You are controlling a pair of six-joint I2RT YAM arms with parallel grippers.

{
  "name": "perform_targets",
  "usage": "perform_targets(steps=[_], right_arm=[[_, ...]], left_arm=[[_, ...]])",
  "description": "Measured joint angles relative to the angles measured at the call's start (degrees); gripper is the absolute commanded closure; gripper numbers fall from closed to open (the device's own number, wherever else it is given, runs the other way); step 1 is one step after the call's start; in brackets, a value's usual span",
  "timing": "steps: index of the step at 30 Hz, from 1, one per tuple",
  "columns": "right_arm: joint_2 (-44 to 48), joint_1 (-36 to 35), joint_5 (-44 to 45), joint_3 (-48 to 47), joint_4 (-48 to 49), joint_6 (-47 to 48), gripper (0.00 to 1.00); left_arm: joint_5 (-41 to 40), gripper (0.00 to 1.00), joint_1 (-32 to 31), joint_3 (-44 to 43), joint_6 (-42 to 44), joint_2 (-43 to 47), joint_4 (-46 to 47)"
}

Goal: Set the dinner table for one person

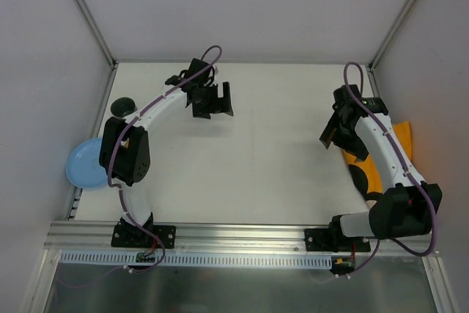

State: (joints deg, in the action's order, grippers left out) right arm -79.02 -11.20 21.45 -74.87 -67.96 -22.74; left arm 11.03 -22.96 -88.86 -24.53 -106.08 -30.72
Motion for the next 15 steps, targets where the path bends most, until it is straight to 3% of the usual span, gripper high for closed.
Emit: perform_targets(steps=[8, 15], right_arm=[[-2.0, 14.5, -6.3, 6.0, 5.3, 0.5, 0.01], [-13.3, 18.6, -9.0, 1.7, 9.7, 0.9, 0.01]], left_arm=[[4.7, 0.1, -4.4, -0.8, -1.7, -3.4, -0.9], [5.6, 0.11, -4.4, -1.2, -1.8, -3.4, -1.3]])
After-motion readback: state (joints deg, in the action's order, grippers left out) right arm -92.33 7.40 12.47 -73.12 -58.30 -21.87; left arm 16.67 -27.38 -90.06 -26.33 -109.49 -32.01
